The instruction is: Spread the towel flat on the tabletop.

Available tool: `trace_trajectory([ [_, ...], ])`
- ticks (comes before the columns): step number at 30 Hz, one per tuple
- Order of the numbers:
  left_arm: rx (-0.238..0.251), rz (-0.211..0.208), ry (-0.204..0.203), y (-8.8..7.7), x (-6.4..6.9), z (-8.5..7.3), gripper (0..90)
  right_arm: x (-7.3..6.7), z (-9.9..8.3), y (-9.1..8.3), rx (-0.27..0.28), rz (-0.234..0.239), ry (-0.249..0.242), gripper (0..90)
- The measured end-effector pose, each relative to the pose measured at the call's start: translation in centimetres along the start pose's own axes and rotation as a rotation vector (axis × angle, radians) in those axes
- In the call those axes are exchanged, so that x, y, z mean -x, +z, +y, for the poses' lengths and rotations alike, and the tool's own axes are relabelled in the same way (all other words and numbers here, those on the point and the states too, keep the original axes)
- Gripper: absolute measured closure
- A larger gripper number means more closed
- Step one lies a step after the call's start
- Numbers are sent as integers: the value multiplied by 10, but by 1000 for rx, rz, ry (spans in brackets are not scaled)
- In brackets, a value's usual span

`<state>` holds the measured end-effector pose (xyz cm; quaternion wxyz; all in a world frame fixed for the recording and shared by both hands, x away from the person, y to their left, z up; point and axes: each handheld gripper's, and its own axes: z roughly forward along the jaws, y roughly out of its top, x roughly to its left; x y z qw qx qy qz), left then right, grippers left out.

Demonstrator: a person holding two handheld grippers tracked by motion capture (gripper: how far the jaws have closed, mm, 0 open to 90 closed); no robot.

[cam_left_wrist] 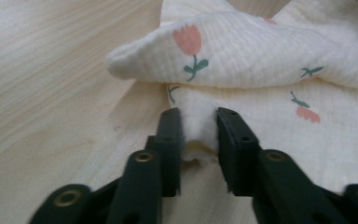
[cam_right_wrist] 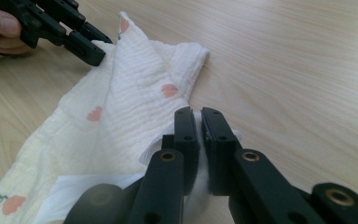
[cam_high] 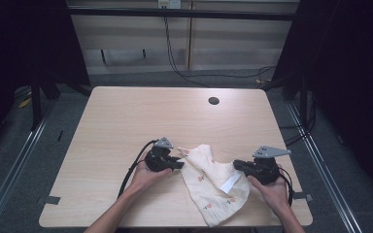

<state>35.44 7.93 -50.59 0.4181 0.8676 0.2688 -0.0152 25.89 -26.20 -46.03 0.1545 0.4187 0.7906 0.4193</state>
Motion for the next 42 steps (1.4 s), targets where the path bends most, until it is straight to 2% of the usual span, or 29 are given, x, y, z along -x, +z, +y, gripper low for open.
trace_trajectory([
  [3, -15, 7, 25, -4, 3, 1, 826, 0, 2, 1, 3, 4, 4, 858],
  [8, -20, 10, 29, -18, 3, -1, 830, 3, 5, 5, 18, 15, -4, 859],
  [13, -20, 16, 31, -37, 6, -10, 822, 2, 13, 12, 31, 32, -16, 860],
  [16, -22, 23, 1, -51, 8, -20, 819, 2, 19, 20, 28, 33, -10, 860],
  [20, -16, 28, 2, -67, 14, -29, 820, 0, 27, 32, 26, 59, -26, 859],
  [24, -24, 7, 6, -79, 20, -40, 820, 0, 33, 44, 26, 83, -23, 856],
  [29, -40, -22, 1, -85, 28, -52, 804, -4, 30, 53, 5, 101, -40, 850],
  [32, -23, -31, -10, -88, 24, -52, 750, -4, 29, 54, -1, 108, -45, 847],
  [35, 30, -34, -29, -96, 16, -46, 664, -2, 29, 54, 7, 108, -37, 844],
  [39, 100, 5, -55, -107, 3, -36, 591, -1, 28, 52, 9, 104, -36, 842],
  [42, 110, 38, -72, -106, -10, -28, 535, -2, 29, 52, 11, 107, -42, 840],
])
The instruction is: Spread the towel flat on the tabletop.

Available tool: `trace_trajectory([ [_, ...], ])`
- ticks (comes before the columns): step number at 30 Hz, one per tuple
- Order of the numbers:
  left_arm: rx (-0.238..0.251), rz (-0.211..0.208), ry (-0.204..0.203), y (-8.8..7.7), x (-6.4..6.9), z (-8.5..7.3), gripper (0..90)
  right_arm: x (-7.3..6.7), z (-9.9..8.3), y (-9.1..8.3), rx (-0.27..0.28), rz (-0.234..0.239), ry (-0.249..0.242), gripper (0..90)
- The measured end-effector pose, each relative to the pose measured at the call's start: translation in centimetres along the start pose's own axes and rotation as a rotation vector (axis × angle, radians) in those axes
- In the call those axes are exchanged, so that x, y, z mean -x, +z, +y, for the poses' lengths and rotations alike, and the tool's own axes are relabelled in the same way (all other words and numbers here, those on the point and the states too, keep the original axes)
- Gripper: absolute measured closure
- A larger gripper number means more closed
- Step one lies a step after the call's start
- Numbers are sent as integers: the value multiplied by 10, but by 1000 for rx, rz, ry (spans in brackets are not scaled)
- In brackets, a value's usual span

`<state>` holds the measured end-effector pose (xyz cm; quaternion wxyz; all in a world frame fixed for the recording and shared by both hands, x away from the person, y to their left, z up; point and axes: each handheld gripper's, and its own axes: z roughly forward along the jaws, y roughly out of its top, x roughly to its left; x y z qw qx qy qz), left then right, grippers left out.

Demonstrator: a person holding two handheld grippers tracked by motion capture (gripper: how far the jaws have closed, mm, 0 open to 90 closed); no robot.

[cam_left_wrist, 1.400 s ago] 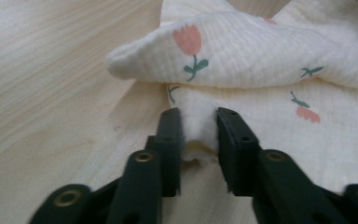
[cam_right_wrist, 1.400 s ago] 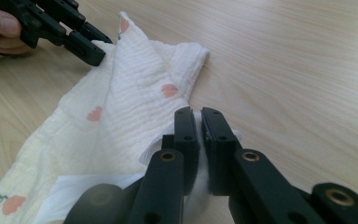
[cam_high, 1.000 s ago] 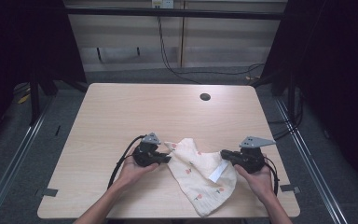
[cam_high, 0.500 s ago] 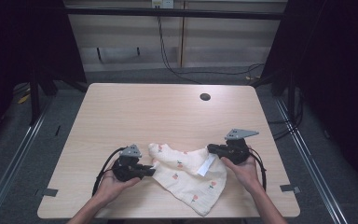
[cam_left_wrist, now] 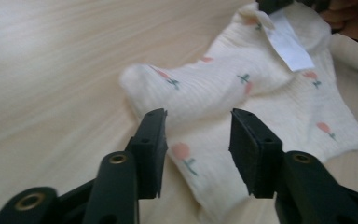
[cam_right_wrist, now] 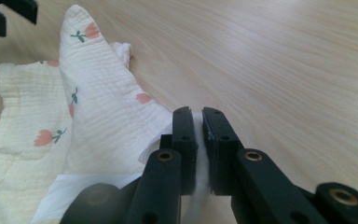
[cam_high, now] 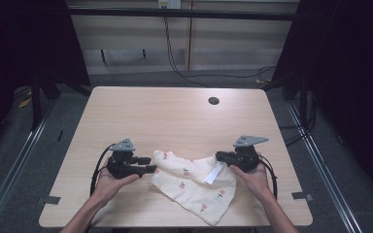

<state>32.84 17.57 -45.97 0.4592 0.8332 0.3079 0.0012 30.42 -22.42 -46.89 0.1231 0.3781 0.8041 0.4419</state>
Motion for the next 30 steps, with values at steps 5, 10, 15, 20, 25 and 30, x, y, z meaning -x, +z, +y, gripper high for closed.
trace_trajectory([
  [5, -1, 11, -35, 16, -20, 9, 450, -2, 0, 1, -4, 2, -6, 840],
  [10, -24, -23, -42, 33, -24, 9, 503, -2, 0, 1, -4, 4, -5, 836],
  [15, -2, -37, 13, 33, -17, 9, 805, -2, -1, -2, 0, 6, 2, 797],
  [20, -7, -46, 27, 28, -12, 7, 856, -4, -6, -4, -56, -13, -19, 733],
  [25, -7, -47, 20, 23, -14, 3, 858, -3, -14, -9, -85, -63, -21, 674],
  [30, -10, -48, 25, 23, -12, 3, 857, 11, -19, -12, -74, -93, 21, 633],
])
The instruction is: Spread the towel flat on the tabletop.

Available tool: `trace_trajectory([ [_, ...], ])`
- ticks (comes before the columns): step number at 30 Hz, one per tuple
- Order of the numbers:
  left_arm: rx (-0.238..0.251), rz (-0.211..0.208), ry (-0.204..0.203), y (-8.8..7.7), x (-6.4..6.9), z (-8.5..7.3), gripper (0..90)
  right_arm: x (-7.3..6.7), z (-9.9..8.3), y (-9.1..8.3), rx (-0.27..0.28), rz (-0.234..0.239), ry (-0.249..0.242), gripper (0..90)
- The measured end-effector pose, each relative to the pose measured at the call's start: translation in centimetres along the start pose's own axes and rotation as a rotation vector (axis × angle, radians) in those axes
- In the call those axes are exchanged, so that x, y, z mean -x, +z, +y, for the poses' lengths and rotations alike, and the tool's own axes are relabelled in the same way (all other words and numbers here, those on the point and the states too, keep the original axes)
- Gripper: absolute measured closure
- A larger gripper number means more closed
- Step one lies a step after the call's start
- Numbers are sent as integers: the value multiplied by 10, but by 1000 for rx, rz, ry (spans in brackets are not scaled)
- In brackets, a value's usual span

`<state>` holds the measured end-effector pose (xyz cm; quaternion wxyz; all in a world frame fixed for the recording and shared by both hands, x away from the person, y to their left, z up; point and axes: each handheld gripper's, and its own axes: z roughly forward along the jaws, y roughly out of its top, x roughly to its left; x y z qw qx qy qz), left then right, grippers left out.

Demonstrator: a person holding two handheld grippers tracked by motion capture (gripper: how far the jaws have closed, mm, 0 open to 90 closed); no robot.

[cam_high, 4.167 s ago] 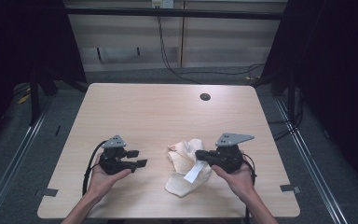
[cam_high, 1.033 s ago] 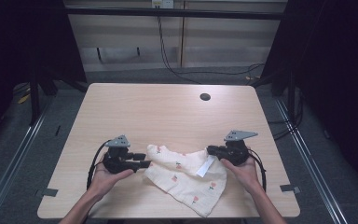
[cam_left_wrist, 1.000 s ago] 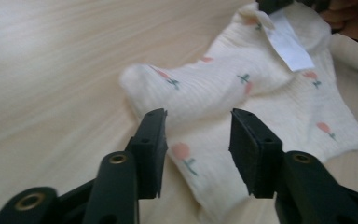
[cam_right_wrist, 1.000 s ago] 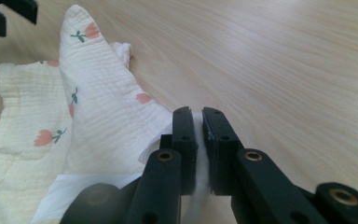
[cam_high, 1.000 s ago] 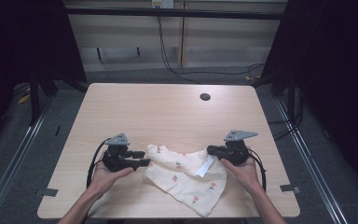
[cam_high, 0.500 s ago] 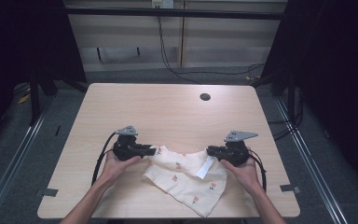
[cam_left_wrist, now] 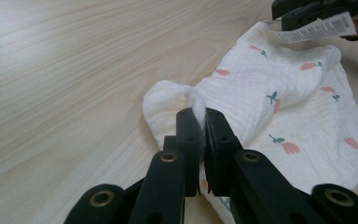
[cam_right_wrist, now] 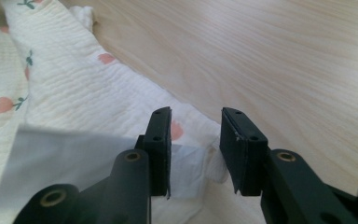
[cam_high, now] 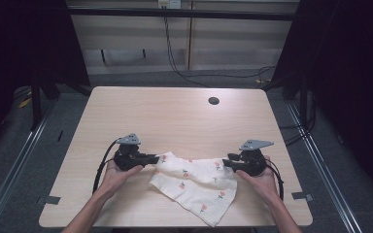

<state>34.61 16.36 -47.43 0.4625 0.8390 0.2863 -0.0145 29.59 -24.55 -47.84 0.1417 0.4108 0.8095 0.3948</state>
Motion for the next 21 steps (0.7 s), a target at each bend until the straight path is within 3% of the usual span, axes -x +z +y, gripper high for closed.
trace_trajectory([
  [14, 9, -10, 5, -4, 2, -2, 843, 3, -6, 23, -96, -33, 2, 603],
  [17, 11, -8, 4, -5, 2, -3, 839, 2, -6, 26, -96, -40, -9, 622],
  [21, 4, -4, -2, -4, 2, -4, 838, 2, -6, 27, -96, -36, -7, 730],
])
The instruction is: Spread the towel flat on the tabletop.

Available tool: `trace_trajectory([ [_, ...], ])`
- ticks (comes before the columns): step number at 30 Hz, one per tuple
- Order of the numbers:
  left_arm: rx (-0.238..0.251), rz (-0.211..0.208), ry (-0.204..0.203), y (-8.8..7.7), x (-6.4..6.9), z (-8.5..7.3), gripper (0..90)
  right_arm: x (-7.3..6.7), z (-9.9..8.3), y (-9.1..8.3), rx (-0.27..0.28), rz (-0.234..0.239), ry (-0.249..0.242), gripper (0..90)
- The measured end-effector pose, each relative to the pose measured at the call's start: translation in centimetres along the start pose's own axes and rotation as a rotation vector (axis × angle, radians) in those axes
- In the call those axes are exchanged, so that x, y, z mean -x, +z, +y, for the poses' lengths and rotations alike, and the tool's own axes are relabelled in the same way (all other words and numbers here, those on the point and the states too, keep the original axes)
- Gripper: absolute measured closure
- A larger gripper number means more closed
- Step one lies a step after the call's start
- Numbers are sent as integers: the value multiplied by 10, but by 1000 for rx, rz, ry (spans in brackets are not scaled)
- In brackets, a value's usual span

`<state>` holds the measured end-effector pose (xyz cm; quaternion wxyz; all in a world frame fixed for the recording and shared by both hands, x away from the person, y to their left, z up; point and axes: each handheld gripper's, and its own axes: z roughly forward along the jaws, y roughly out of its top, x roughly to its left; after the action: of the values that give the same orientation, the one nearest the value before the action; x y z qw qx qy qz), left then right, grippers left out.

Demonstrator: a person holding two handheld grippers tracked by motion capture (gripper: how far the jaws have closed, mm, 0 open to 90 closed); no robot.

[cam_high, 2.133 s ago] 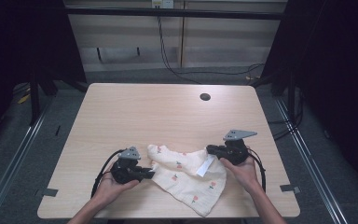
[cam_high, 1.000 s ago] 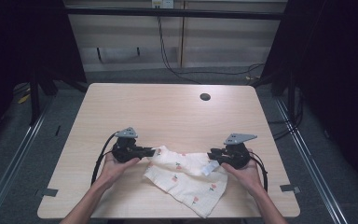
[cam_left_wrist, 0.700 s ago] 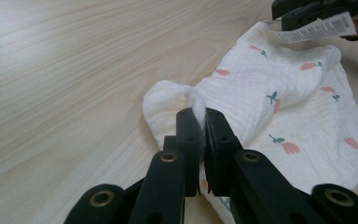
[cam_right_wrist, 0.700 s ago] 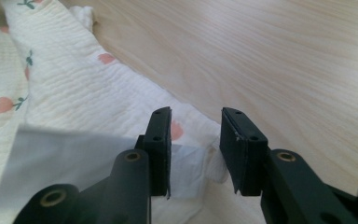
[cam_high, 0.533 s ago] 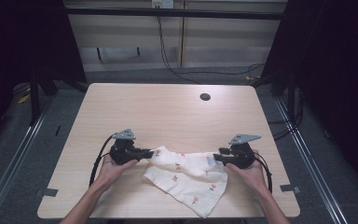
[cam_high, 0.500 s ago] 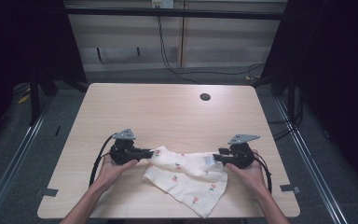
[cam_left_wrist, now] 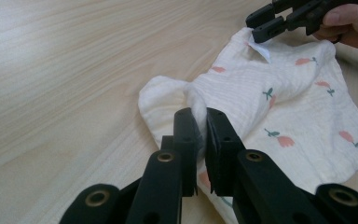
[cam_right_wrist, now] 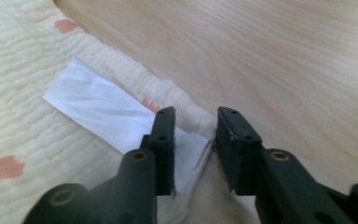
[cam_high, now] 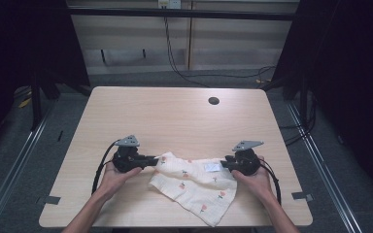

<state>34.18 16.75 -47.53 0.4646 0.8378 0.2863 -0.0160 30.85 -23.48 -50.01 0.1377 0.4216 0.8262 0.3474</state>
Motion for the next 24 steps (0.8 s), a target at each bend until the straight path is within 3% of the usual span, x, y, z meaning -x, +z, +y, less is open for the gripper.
trace_trajectory([
  [5, -8, -4, 2, 1, -3, 0, 845, -1, 3, 1, -18, 8, -25, 847],
  [10, 0, -2, 7, -2, -2, 0, 848, 0, 3, -1, -12, 20, 4, 876],
  [15, 19, -13, 0, -8, -2, 1, 857, -1, 8, -8, 34, 41, 14, 880],
  [18, 51, -13, -18, -13, -1, 2, 858, 0, 16, -14, 72, 36, -6, 881],
  [20, 72, -14, -19, -17, 1, 4, 861, 1, 21, -19, 105, 49, 11, 880],
  [24, 76, -14, 11, -25, 8, 8, 862, 1, 27, -24, 133, 72, 11, 883],
])
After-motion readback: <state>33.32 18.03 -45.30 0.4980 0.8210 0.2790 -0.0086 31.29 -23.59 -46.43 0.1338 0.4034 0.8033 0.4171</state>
